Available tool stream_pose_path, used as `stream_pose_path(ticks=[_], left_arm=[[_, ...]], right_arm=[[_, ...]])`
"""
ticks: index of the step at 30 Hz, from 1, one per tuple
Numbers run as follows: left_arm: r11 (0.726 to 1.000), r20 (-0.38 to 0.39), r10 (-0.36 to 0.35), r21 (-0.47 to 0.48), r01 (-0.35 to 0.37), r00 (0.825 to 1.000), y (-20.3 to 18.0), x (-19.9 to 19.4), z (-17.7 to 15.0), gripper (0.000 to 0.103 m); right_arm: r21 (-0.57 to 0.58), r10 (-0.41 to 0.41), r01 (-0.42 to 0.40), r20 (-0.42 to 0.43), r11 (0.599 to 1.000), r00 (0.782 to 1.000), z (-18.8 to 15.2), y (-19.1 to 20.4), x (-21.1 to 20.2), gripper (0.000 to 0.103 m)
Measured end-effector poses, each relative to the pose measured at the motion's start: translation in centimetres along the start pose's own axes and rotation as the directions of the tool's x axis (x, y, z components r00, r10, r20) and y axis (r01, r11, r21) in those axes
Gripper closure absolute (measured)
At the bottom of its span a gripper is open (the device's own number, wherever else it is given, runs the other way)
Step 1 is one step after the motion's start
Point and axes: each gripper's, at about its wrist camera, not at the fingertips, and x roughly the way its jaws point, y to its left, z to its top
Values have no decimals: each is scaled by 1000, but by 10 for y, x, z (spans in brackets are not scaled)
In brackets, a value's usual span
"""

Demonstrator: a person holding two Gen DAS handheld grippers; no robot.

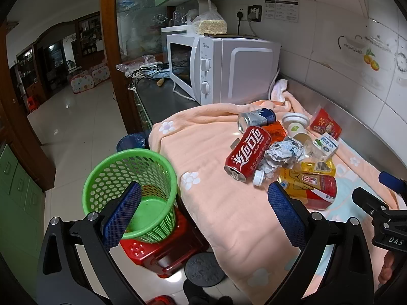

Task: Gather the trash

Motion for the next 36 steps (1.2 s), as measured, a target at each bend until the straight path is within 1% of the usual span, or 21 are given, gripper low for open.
stream_pose_path(ticks=[13, 36], left_arm=[[1000, 15, 7, -8, -7, 1000, 3, -5, 4, 5], [999, 18, 30, -32, -29, 999, 10, -5, 3, 5]], right_arm=[[-5, 15, -15, 20, 1000, 1000, -1, 4, -2, 6], [-17, 27, -27, 23, 999, 999, 2, 9, 1, 6]])
